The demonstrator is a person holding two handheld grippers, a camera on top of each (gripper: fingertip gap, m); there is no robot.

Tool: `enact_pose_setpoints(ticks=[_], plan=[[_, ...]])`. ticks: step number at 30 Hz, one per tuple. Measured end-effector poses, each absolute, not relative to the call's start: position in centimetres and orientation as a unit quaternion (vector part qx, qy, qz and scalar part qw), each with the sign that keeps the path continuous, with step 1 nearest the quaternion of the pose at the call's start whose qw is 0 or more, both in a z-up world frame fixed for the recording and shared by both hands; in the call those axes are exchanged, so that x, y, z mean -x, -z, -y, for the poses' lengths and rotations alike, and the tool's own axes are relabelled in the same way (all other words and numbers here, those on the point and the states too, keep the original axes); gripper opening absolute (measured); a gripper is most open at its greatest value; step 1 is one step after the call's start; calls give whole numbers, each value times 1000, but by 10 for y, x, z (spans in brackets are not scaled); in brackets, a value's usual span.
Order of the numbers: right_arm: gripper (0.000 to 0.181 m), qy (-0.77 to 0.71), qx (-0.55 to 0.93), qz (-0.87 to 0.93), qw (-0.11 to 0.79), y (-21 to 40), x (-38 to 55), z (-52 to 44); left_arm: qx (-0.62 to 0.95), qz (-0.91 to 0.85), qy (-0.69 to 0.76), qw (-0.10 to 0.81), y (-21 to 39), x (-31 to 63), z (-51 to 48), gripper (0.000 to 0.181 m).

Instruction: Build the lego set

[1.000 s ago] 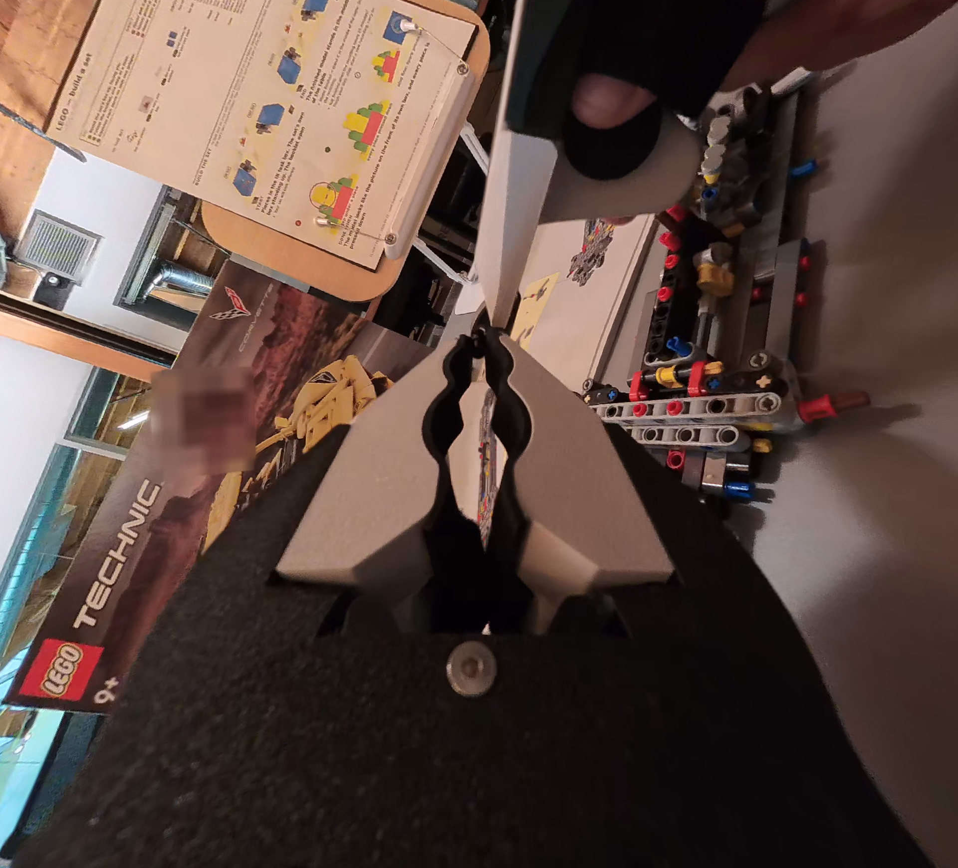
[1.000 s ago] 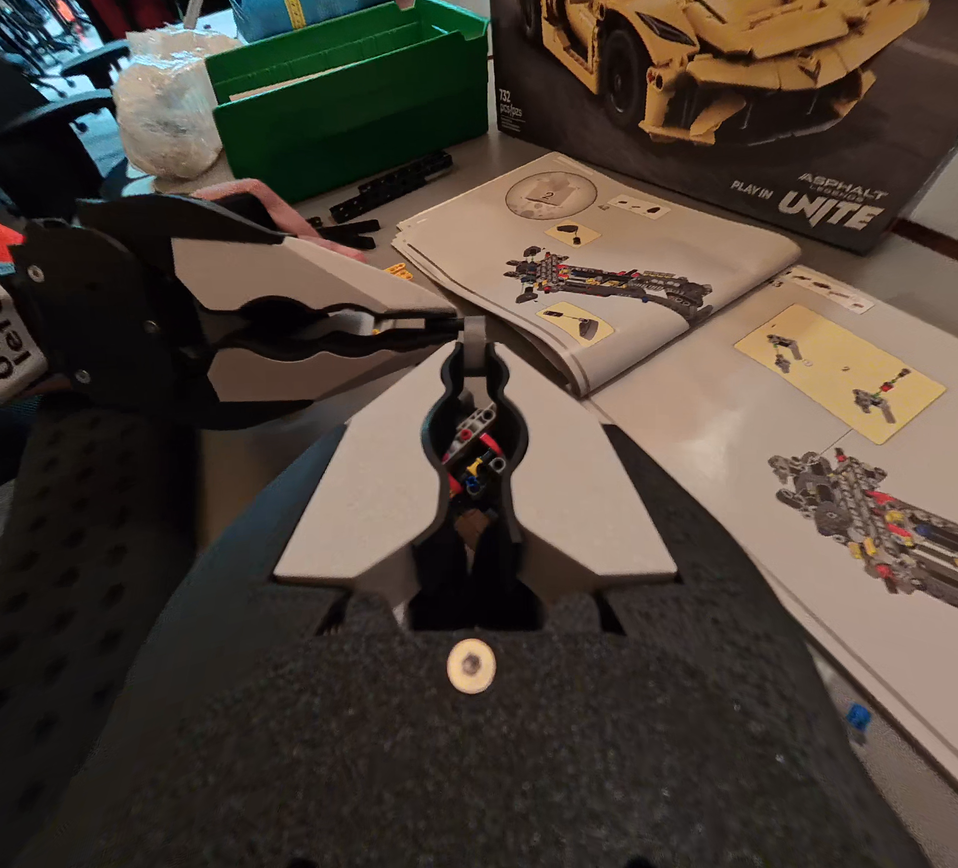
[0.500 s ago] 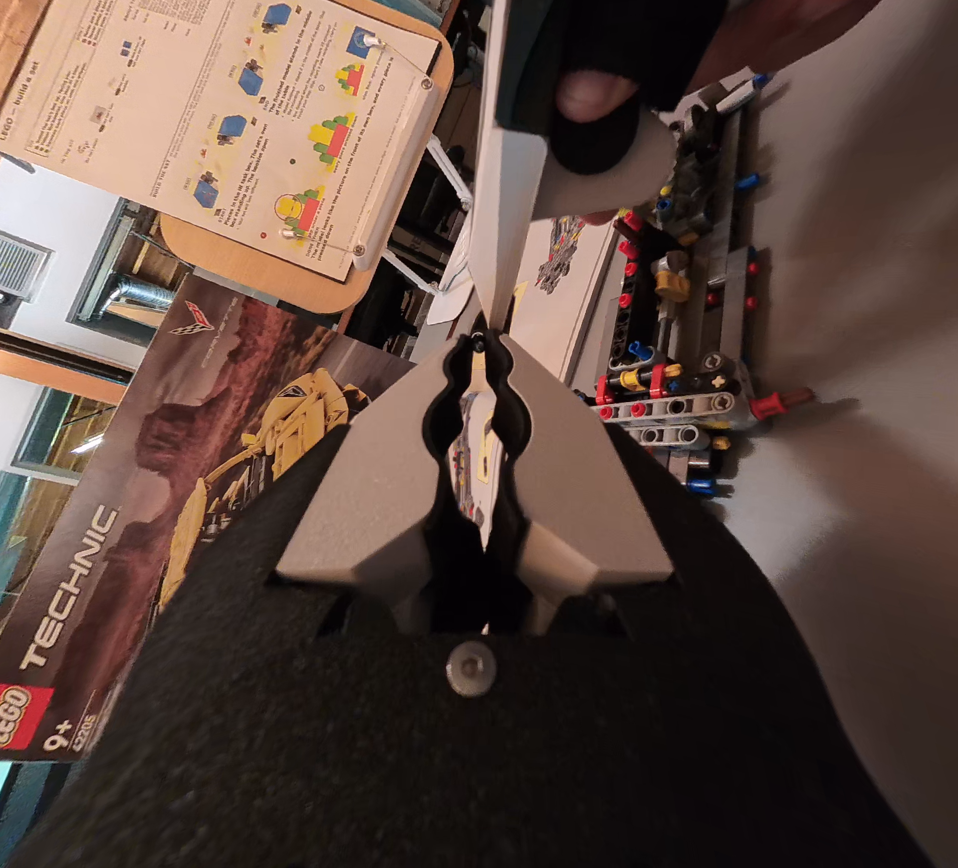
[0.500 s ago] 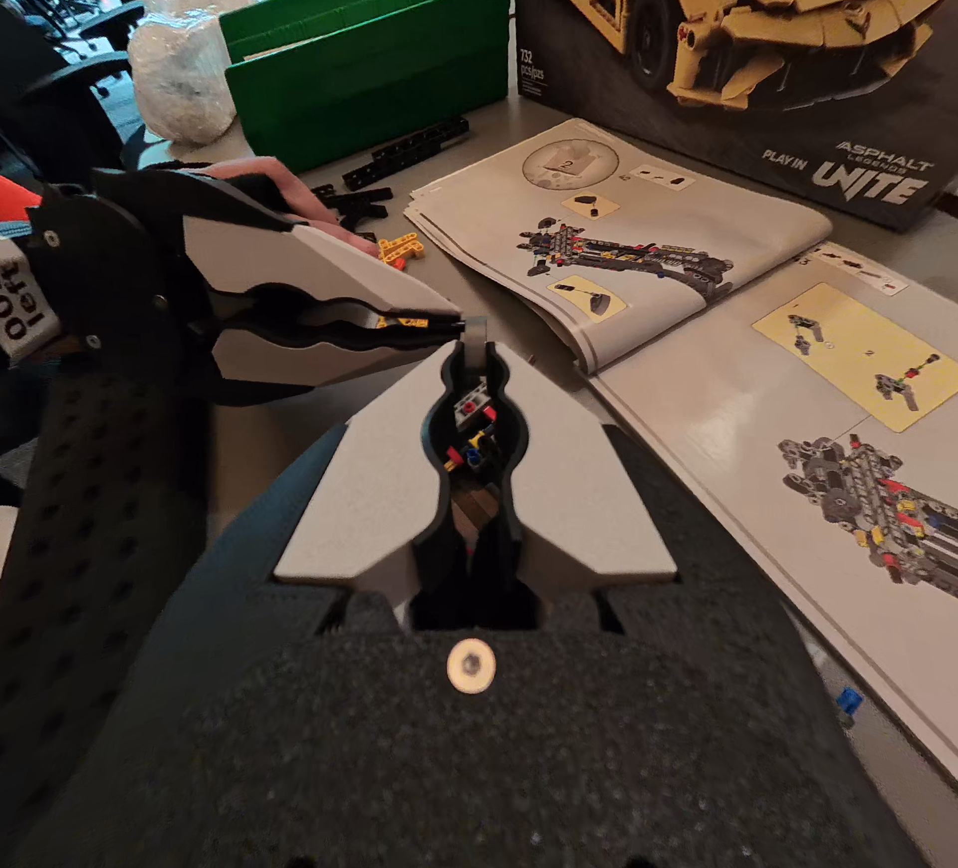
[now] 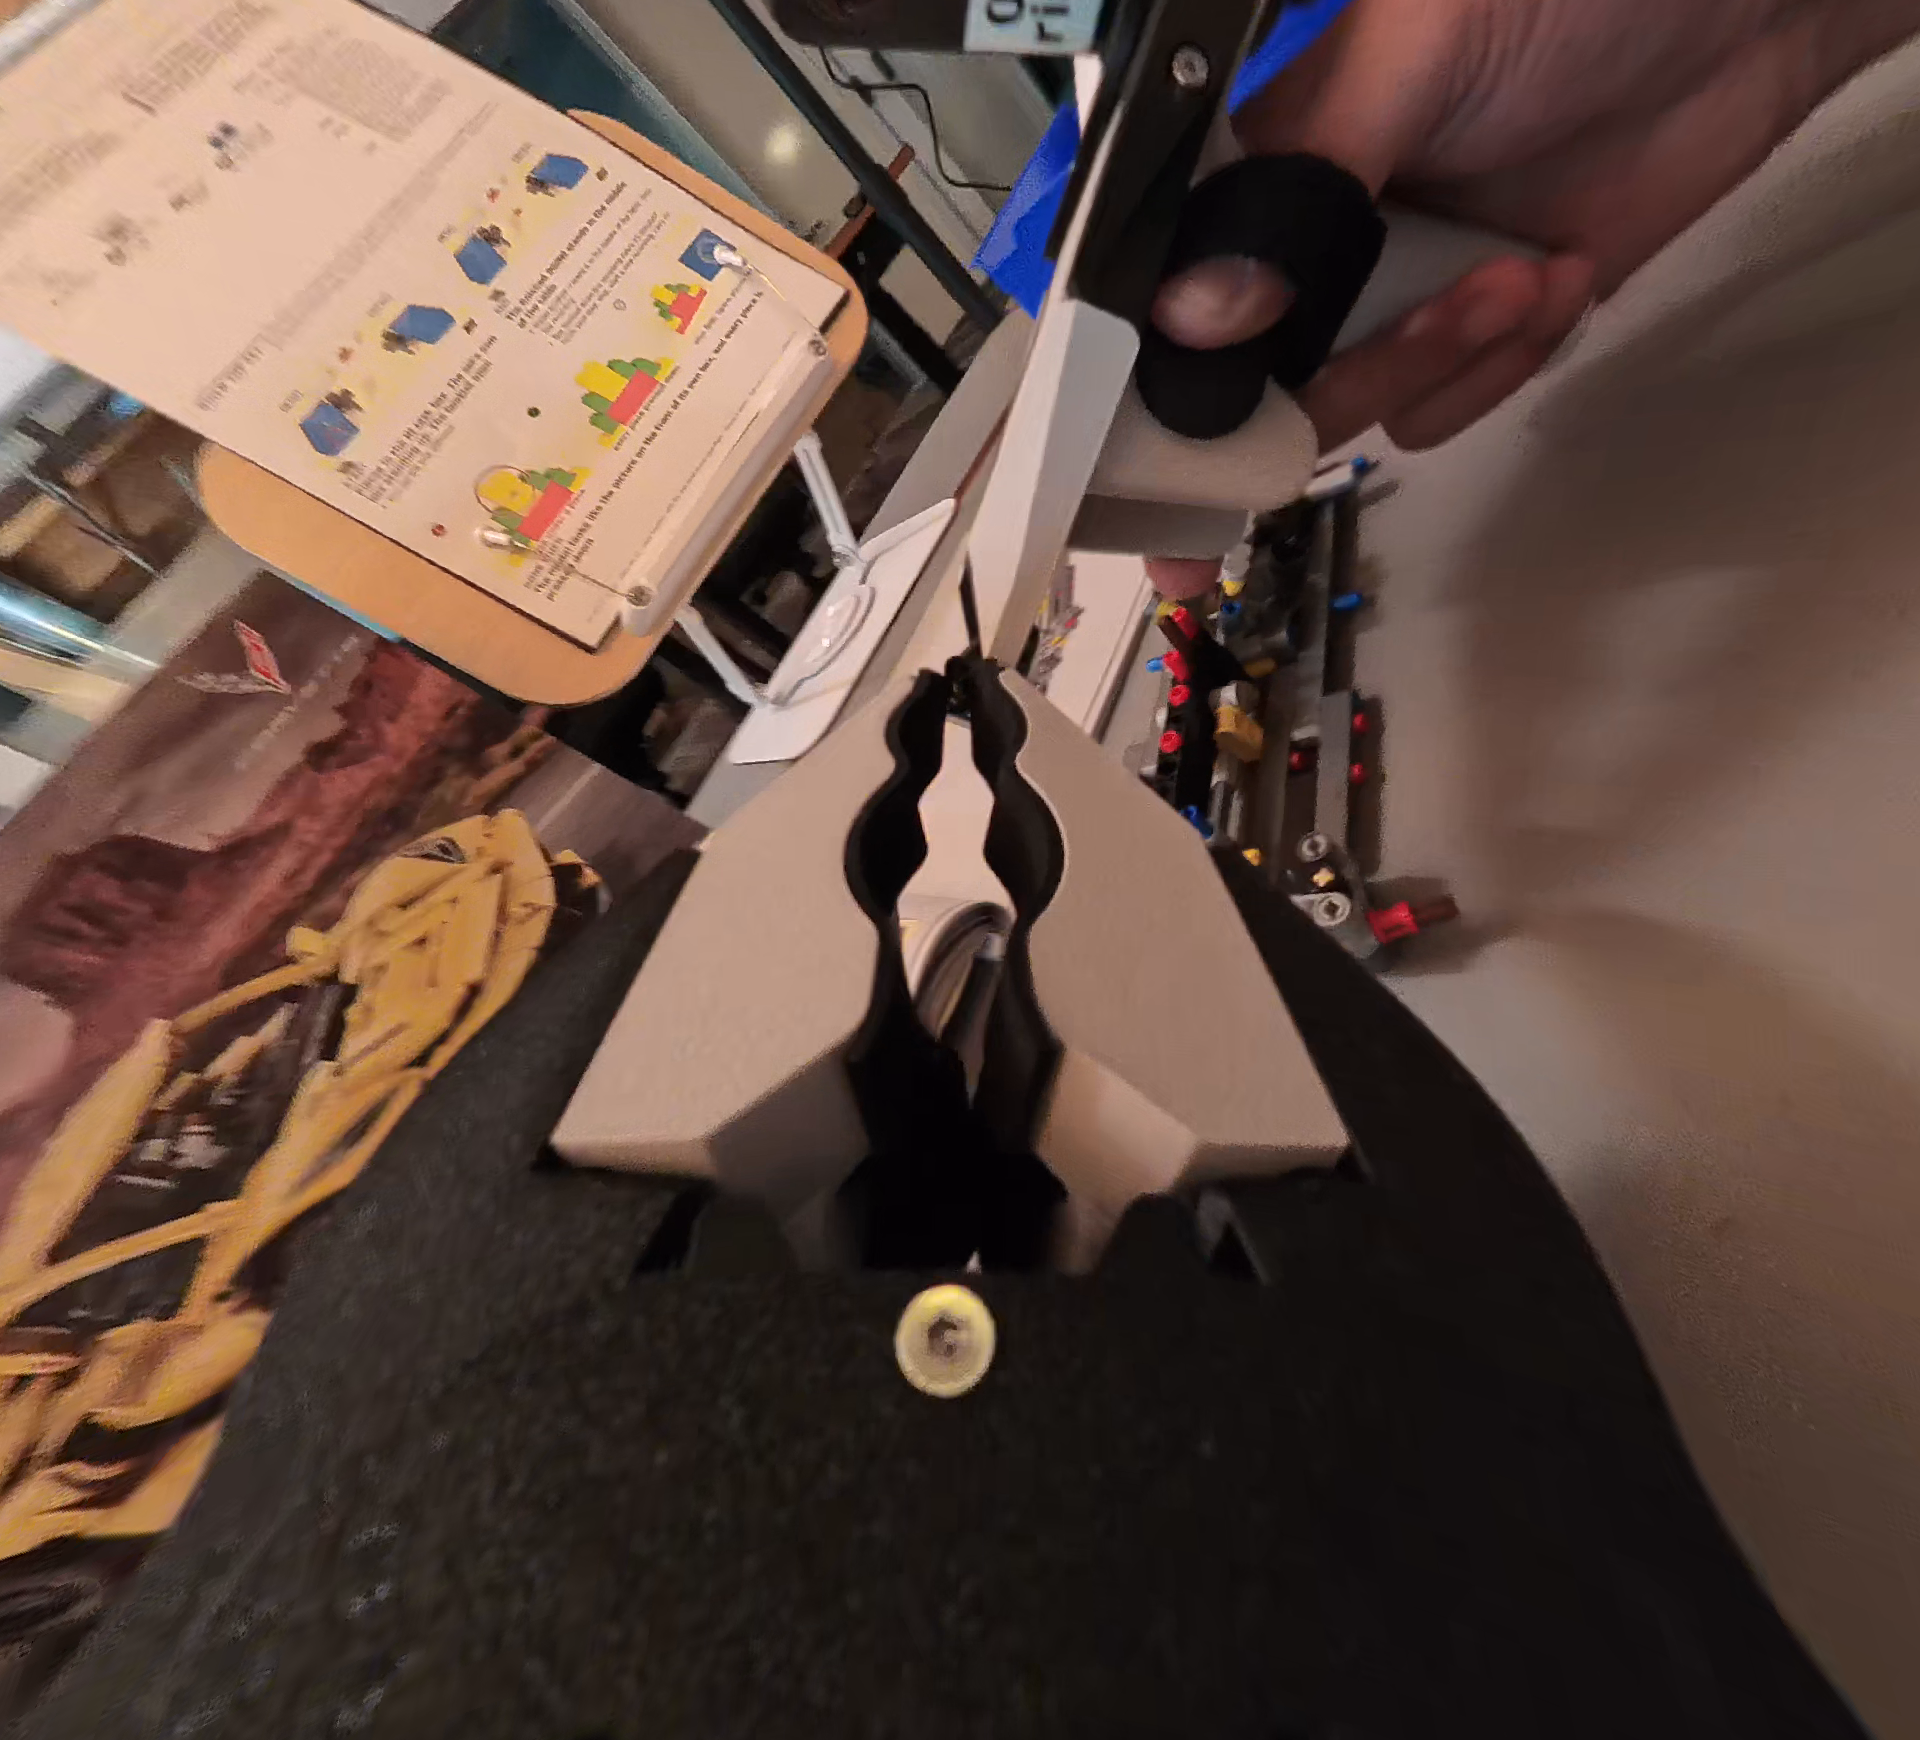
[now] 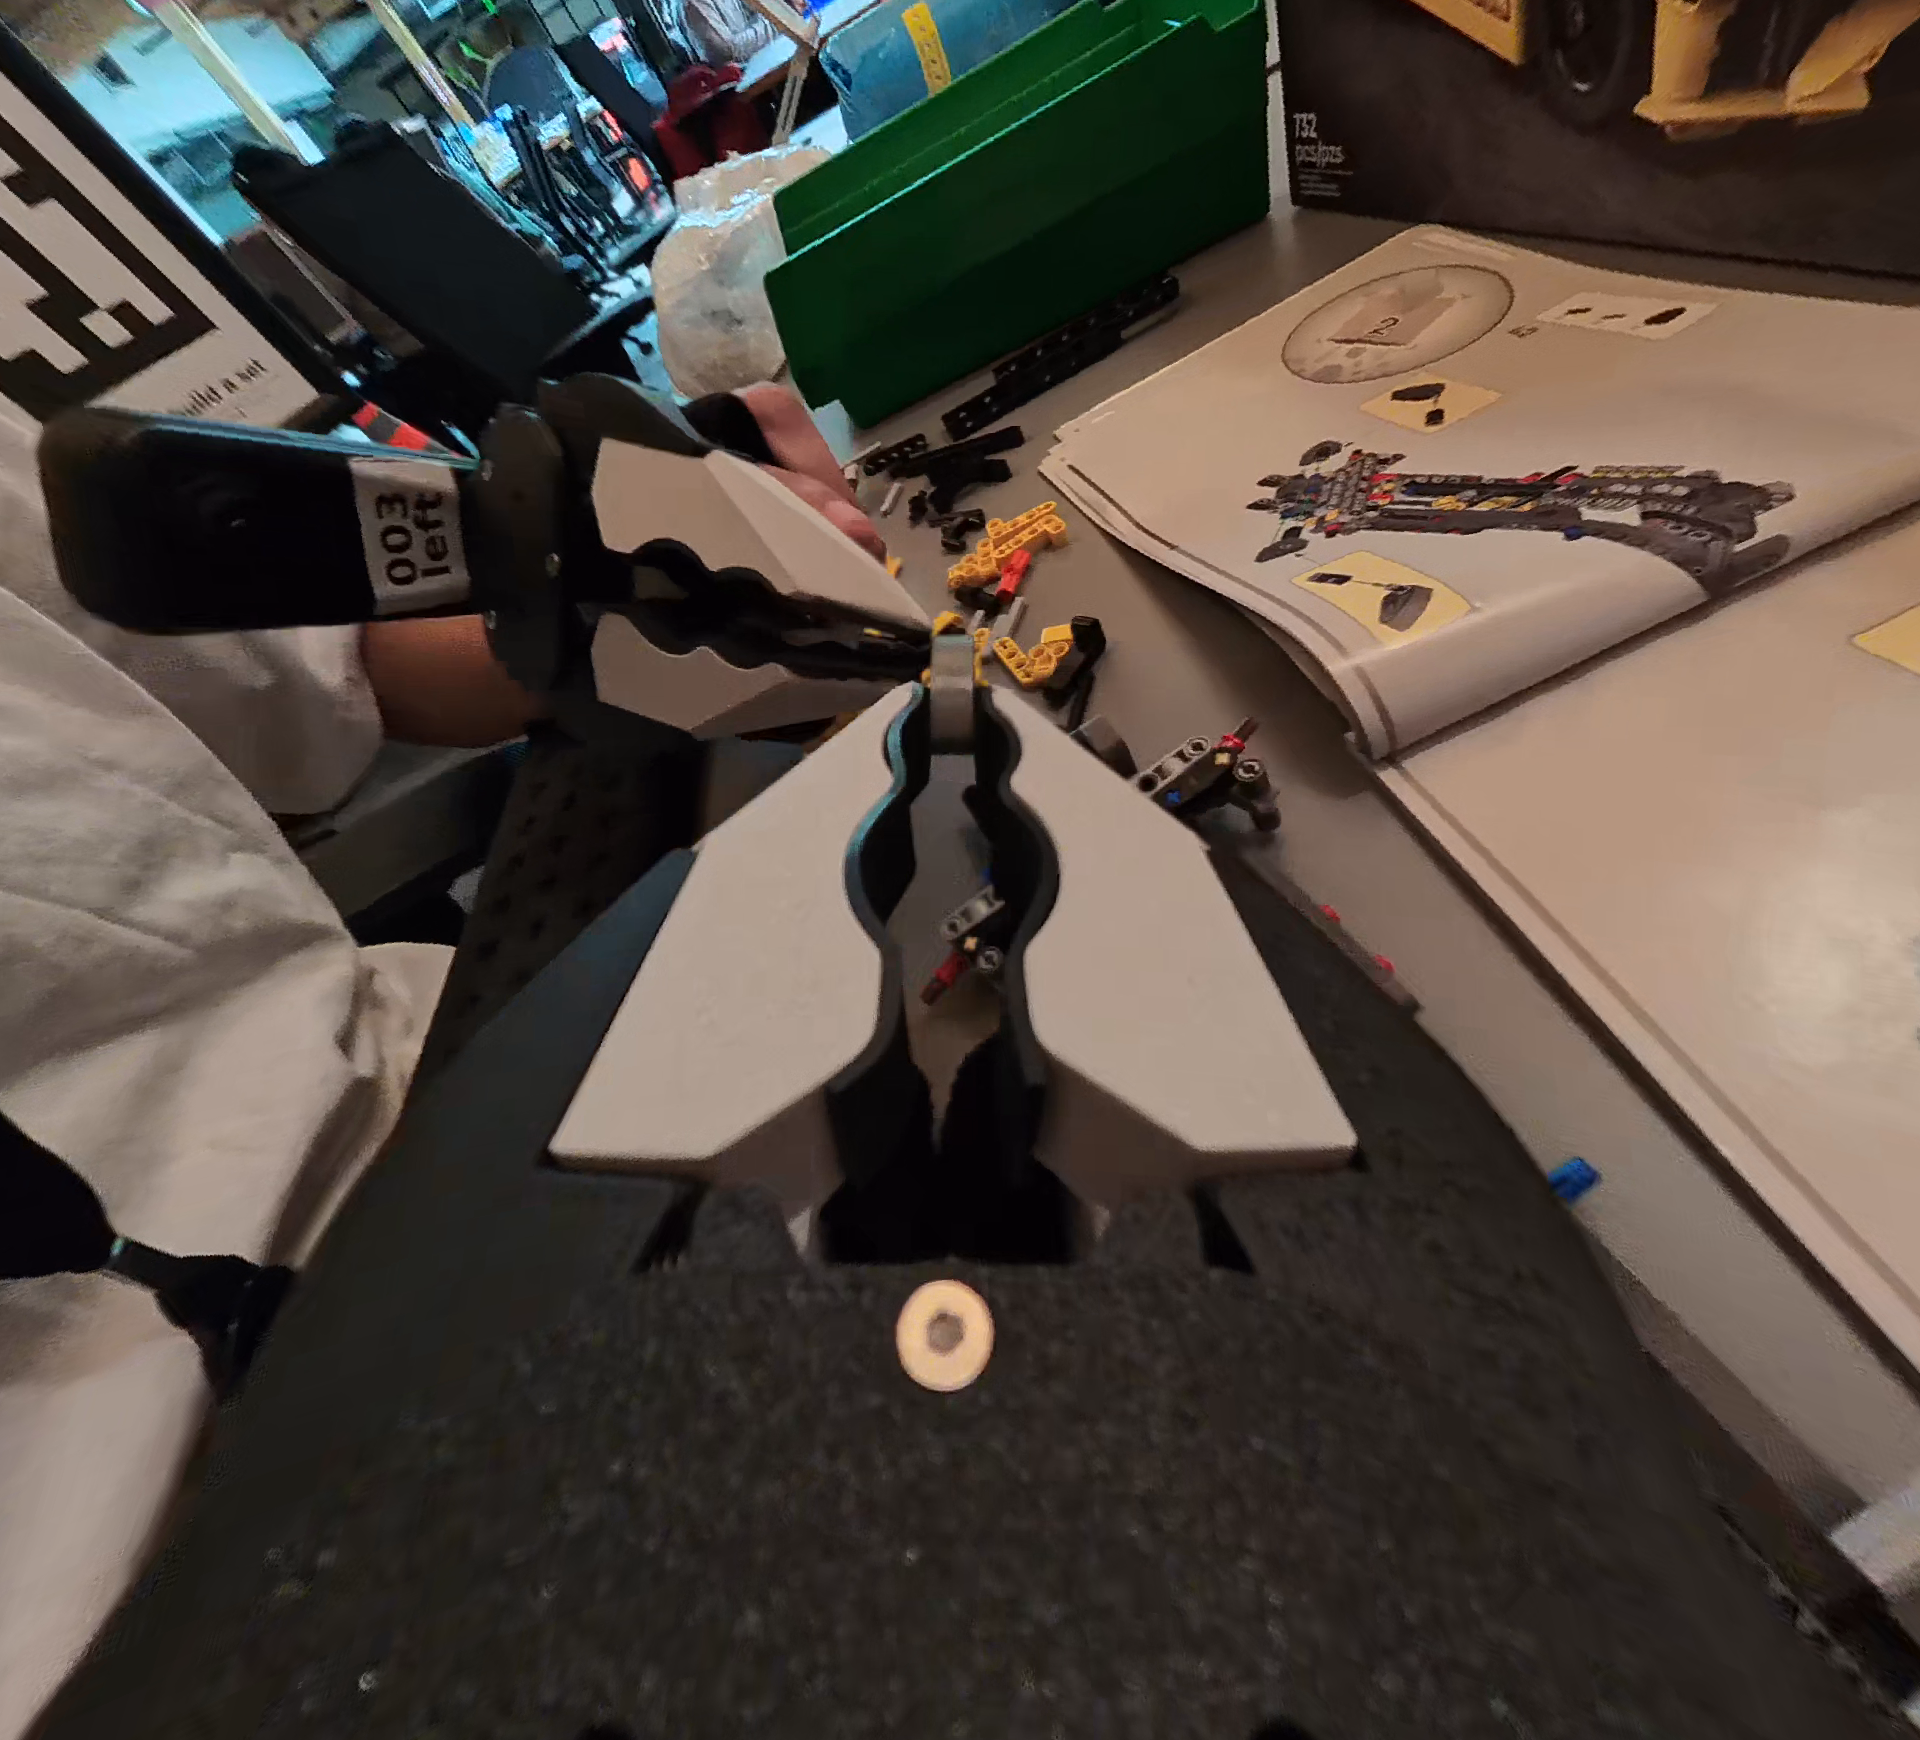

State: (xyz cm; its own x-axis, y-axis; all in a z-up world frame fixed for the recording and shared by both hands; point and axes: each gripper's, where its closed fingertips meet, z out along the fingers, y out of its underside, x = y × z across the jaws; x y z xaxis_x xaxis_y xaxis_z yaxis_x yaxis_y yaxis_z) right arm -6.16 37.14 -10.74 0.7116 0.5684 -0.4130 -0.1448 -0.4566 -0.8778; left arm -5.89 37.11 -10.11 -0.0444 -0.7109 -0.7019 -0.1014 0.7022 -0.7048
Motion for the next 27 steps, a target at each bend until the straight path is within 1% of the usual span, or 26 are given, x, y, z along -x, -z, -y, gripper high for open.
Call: enact_pose_setpoints(ticks=[3, 6, 11, 16, 18, 21, 25, 27], plan=[[6, -400, 760, 111, 501, 101, 62, -372, 323, -668, 290, 604, 96, 60, -372, 4], [7, -426, 755, 96, 489, 100, 61, -371, 332, -670, 290, 598, 98, 60, -374, 4], [7, -398, 768, 99, 492, 104, 60, -373, 339, -675, 277, 594, 102, 59, -376, 4], [6, -308, 788, 111, 522, 108, 49, -380, 372, -691, 255, 564, 119, 56, -382, 4], [7, -238, 799, 120, 540, 110, 39, -384, 410, -679, 298, 530, 121, 55, -382, 3], [7, -154, 785, 162, 578, 103, 37, -387, 486, -636, 397, 449, 121, 53, -383, 3], [6, -62, 748, 180, 636, 93, 33, -394, 550, -508, 569, 340, 95, 50, -387, 4], [6, -43, 734, 174, 656, 88, 36, -396, 556, -454, 628, 300, 83, 48, -388, 4]])
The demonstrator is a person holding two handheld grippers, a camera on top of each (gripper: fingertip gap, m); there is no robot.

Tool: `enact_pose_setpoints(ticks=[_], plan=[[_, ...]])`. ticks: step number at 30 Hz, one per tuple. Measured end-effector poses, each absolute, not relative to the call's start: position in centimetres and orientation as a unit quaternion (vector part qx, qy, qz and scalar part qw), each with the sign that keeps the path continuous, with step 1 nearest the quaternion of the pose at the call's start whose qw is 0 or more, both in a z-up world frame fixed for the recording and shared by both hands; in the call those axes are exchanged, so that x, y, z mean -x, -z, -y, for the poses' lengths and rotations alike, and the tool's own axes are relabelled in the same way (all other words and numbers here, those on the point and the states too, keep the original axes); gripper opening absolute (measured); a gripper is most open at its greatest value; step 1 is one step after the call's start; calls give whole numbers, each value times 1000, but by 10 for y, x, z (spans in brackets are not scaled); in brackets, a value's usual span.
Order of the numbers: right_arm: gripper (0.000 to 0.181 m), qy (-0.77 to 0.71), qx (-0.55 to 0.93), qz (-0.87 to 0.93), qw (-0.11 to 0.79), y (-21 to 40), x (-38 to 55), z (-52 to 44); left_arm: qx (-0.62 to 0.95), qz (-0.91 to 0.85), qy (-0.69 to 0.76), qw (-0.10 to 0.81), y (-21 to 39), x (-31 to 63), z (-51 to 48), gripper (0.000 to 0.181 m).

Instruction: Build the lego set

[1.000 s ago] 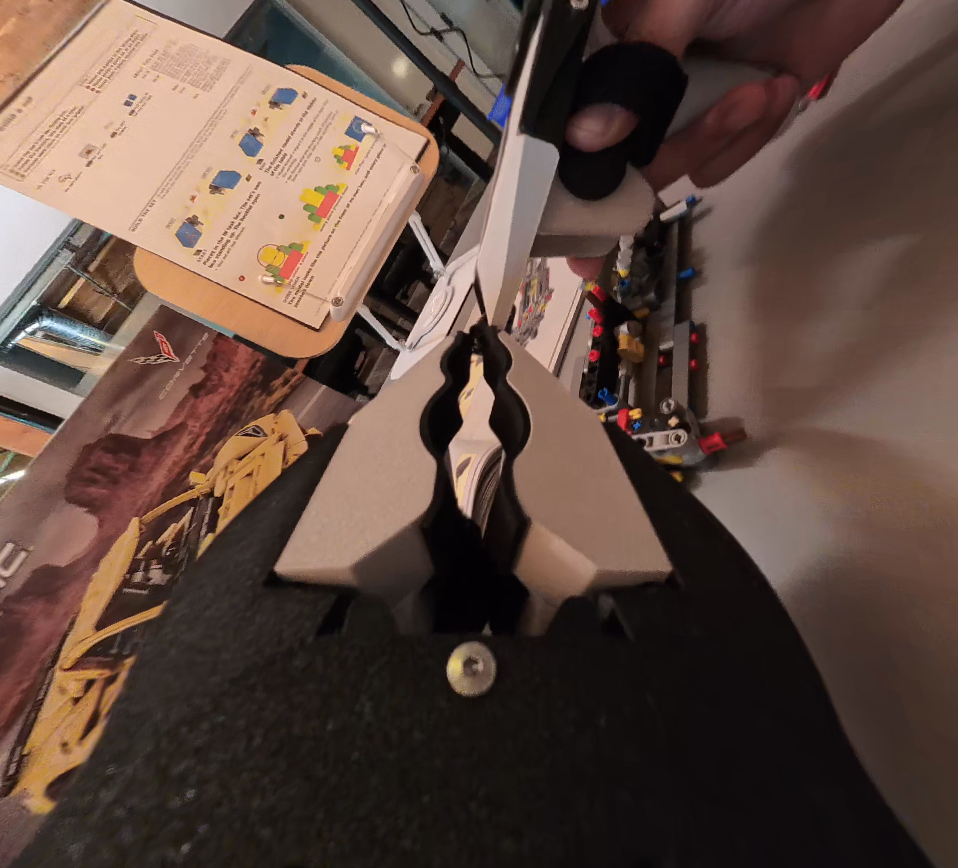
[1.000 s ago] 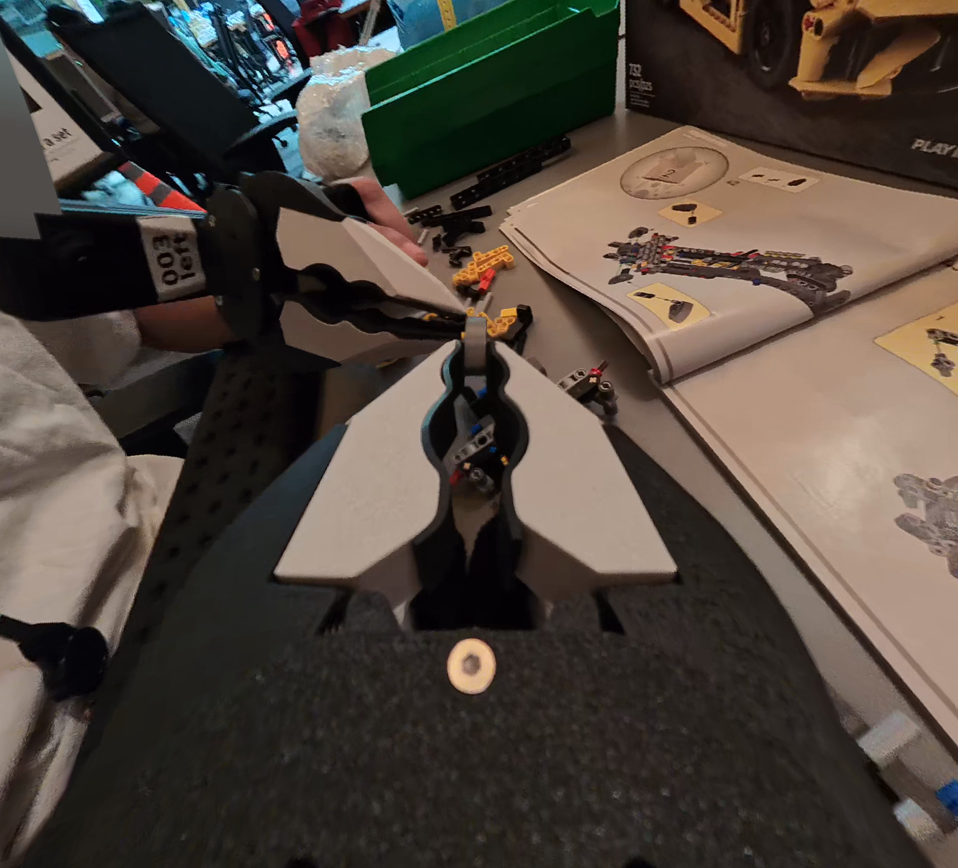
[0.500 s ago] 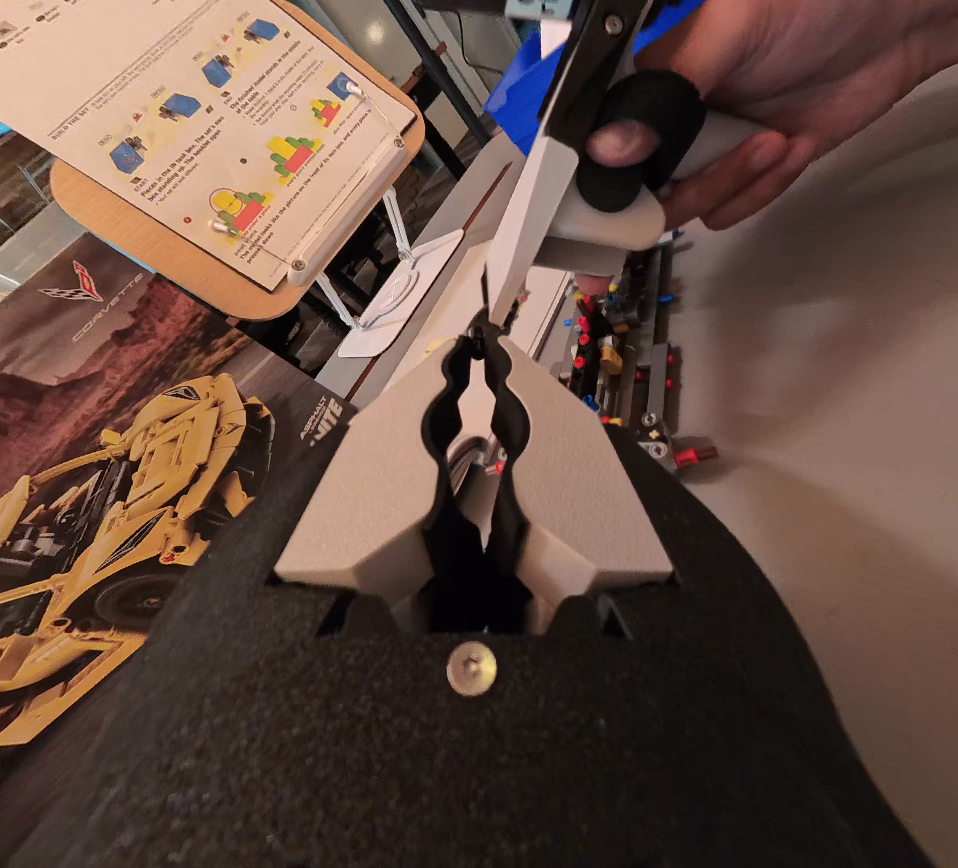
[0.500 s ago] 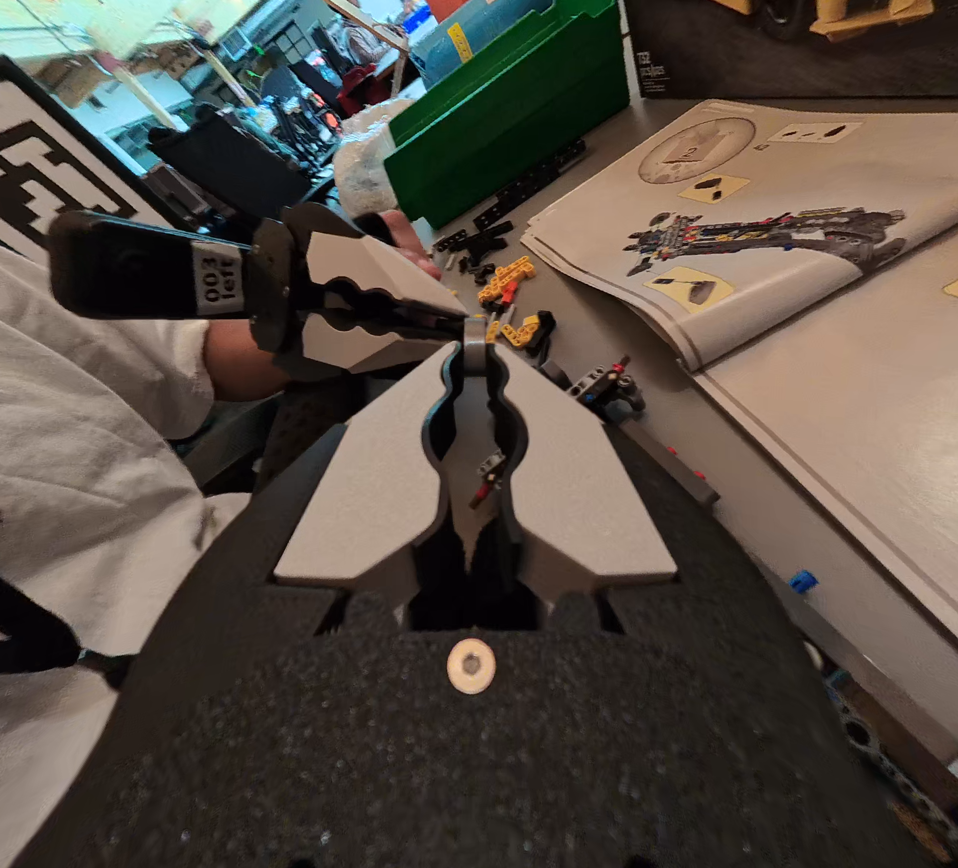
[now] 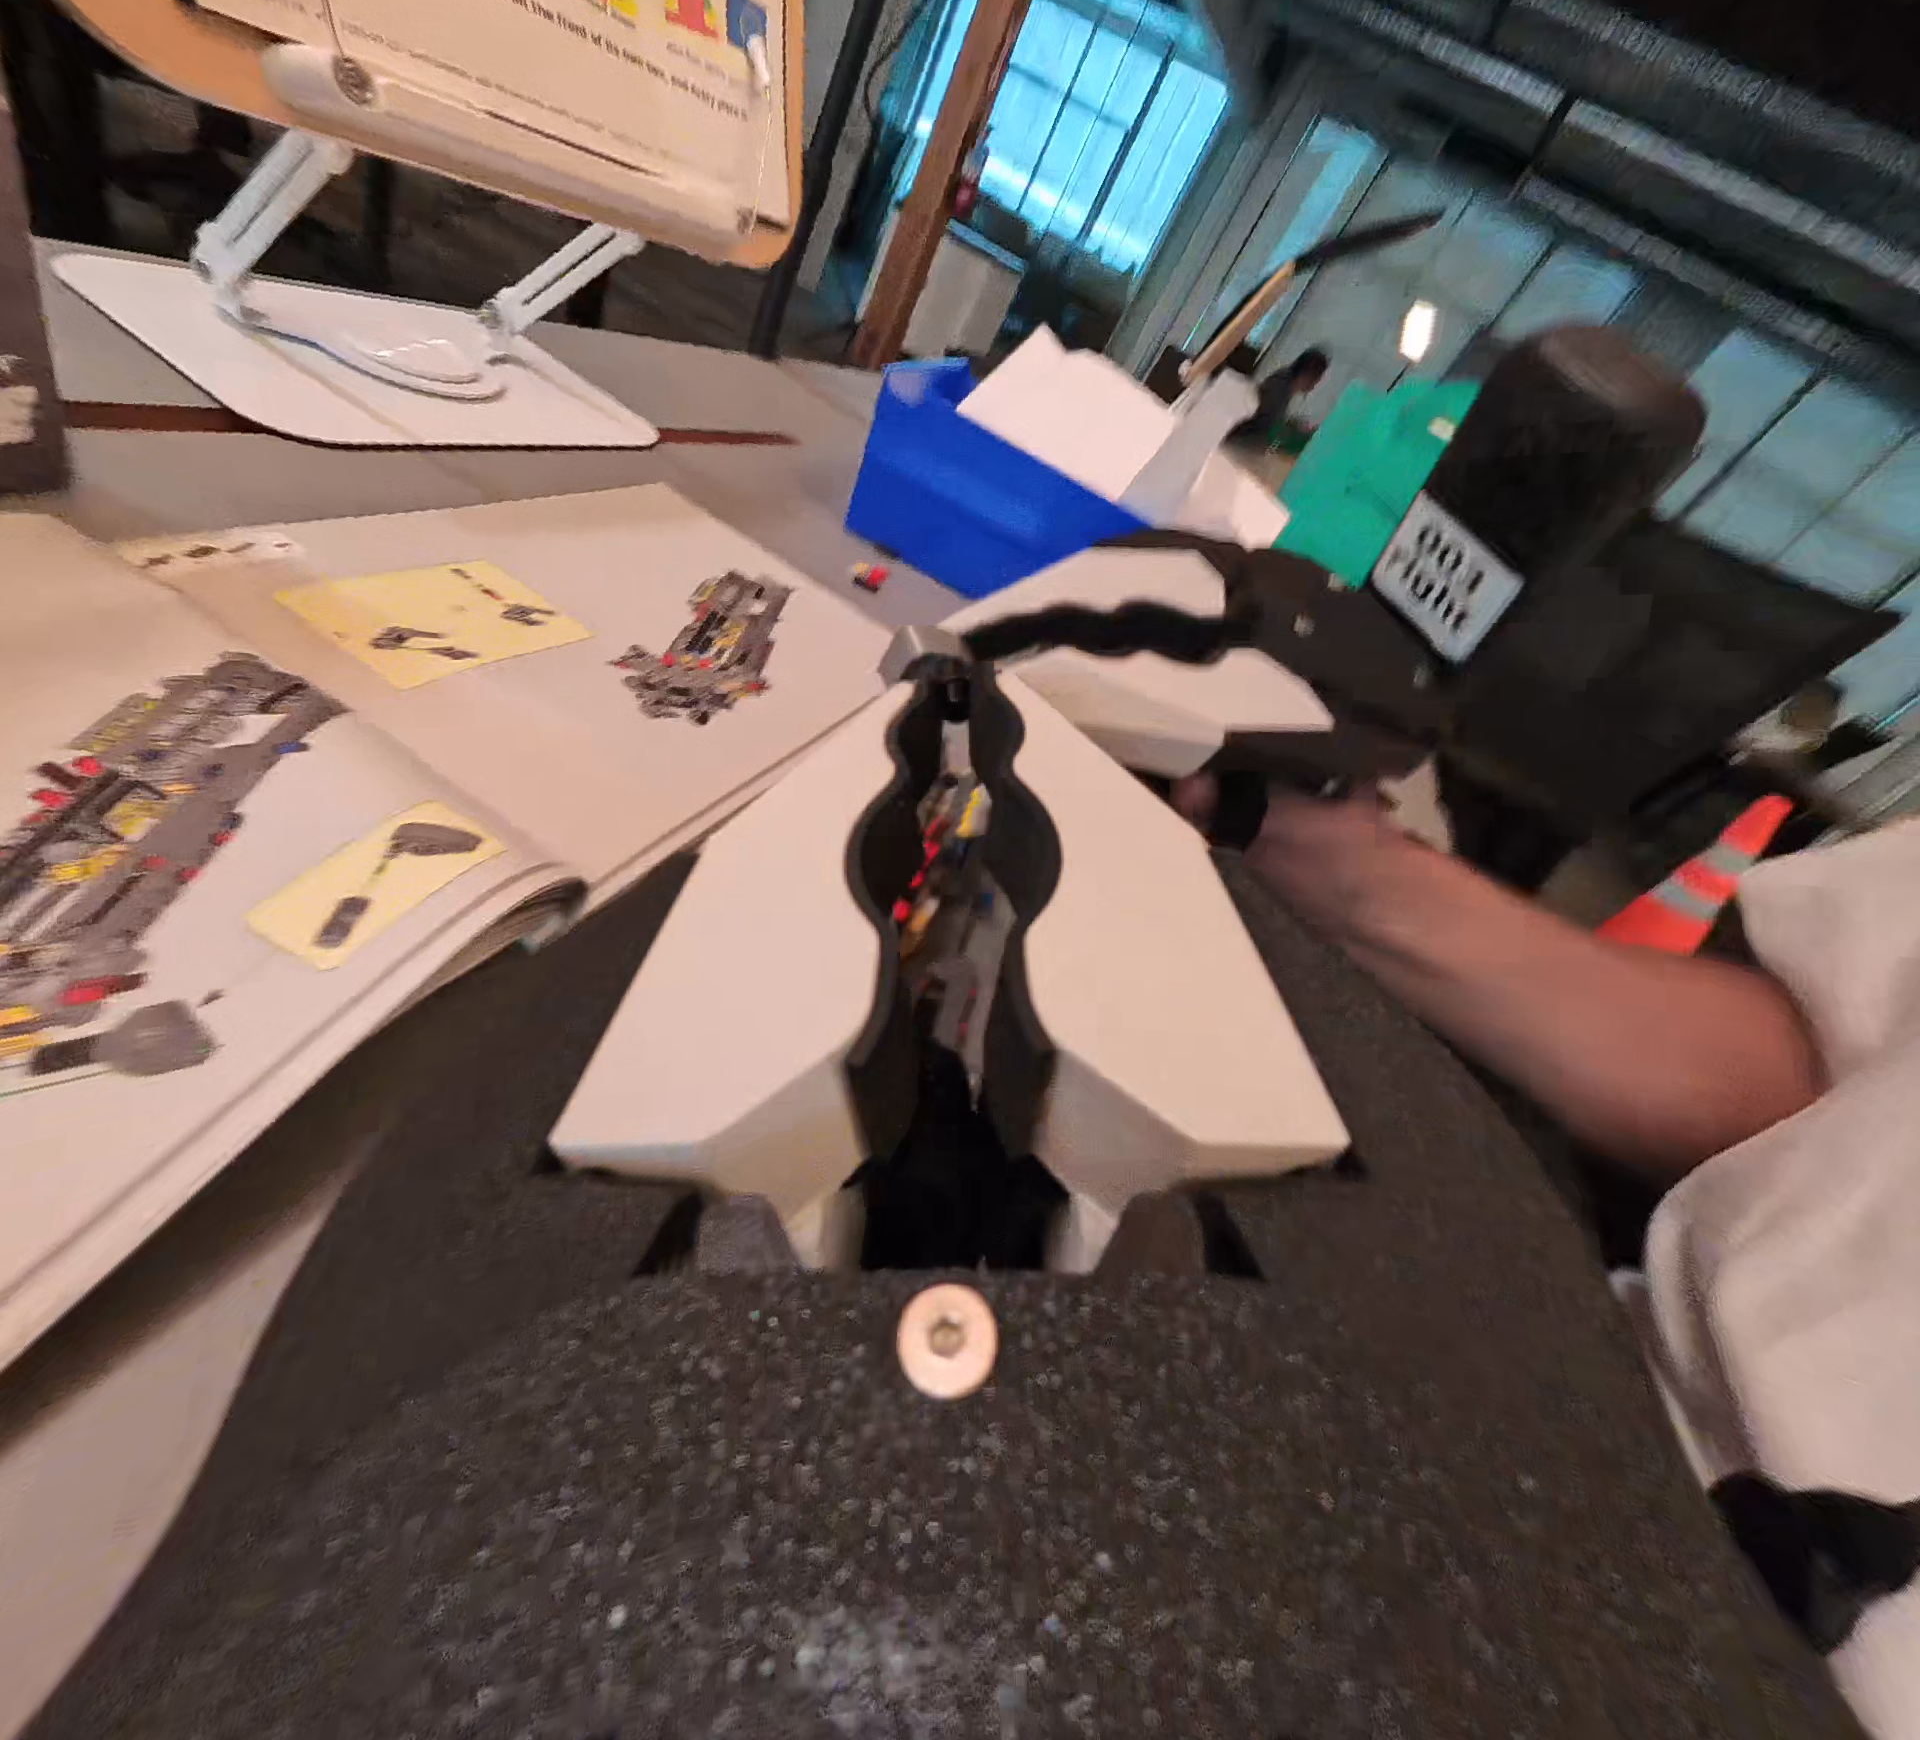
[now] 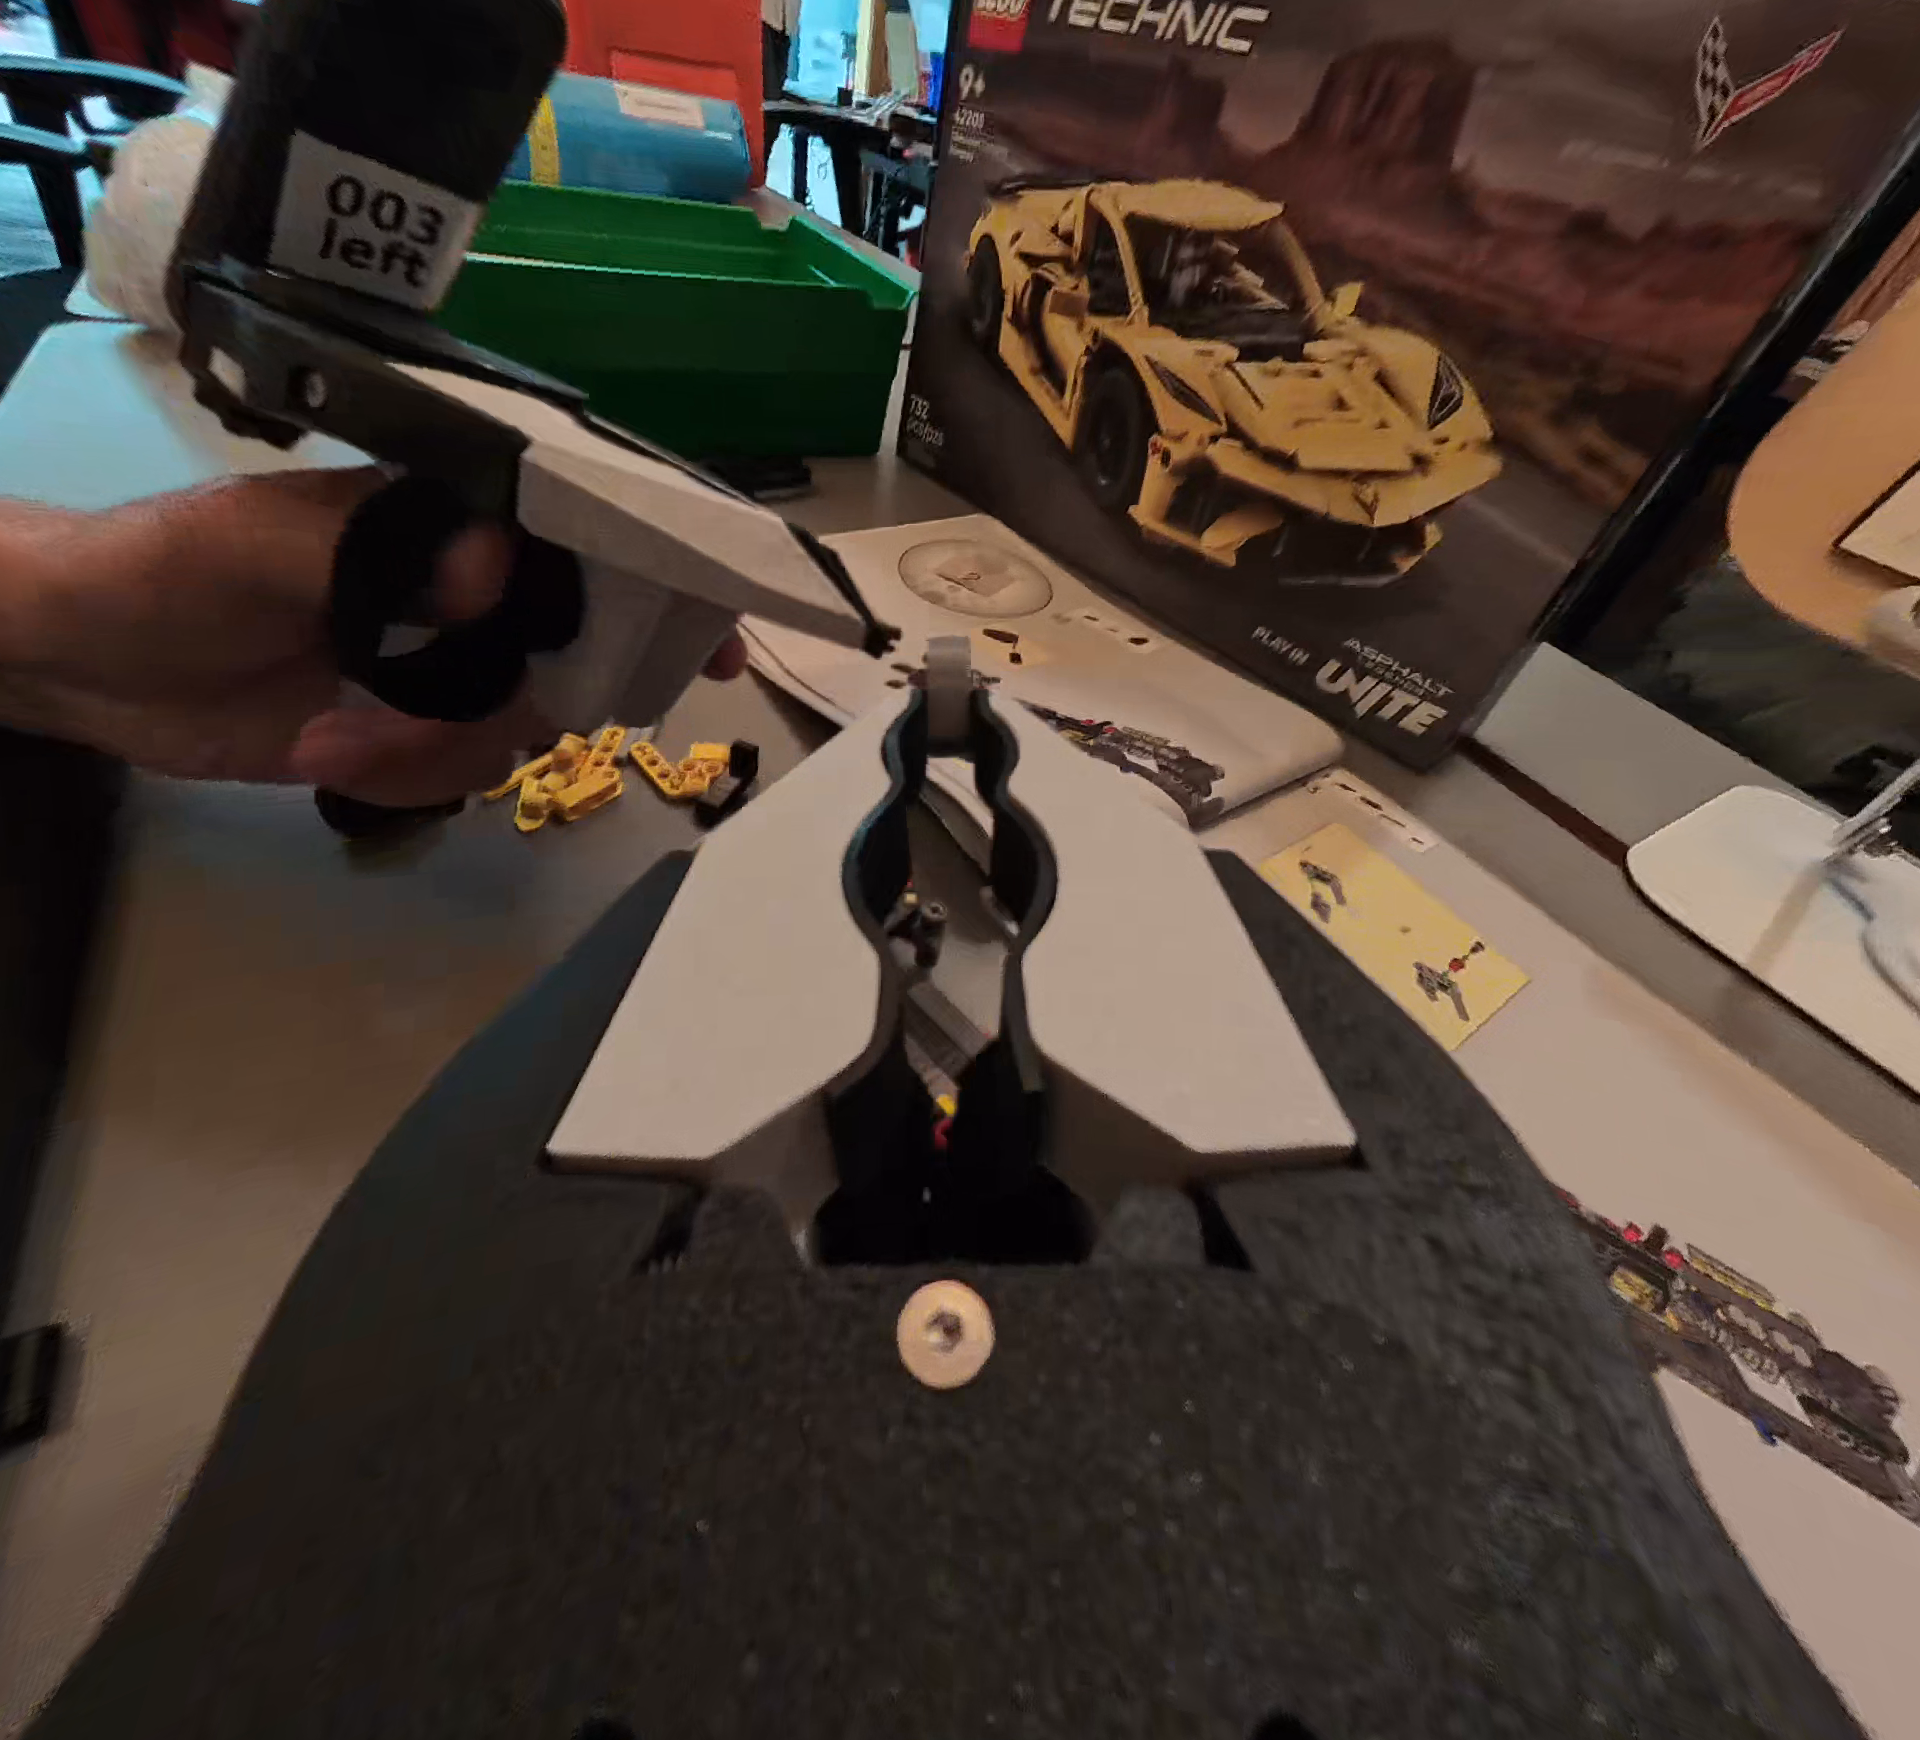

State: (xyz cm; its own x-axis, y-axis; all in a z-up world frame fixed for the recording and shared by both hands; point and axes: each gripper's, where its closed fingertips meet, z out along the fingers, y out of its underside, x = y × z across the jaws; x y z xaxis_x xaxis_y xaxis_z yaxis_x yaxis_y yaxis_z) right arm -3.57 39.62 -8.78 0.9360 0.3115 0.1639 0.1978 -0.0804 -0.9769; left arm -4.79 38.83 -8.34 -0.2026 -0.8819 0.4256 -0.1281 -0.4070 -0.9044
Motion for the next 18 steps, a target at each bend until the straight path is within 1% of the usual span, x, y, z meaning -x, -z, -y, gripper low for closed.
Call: enact_pose_setpoints(ticks=[2, 4, 7, 10, 12, 18], plan=[[6, -31, 739, 148, 657, 88, 36, -399, 556, -431, 645, 299, 77, 45, -390, 3], [6, -27, 736, 124, 665, 84, 37, -400, 553, -434, 631, 328, 74, 43, -391, 4], [6, -62, 743, 88, 660, 82, 41, -400, 545, -456, 591, 381, 74, 44, -393, 3], [6, -111, 744, 65, 655, 80, 42, -398, 534, -473, 565, 415, 73, 45, -394, 3], [6, -141, 750, 48, 645, 82, 43, -398, 530, -484, 548, 430, 74, 45, -394, 3], [6, -168, 744, 32, 646, 78, 43, -397, 523, -502, 509, 464, 77, 45, -395, 3]])
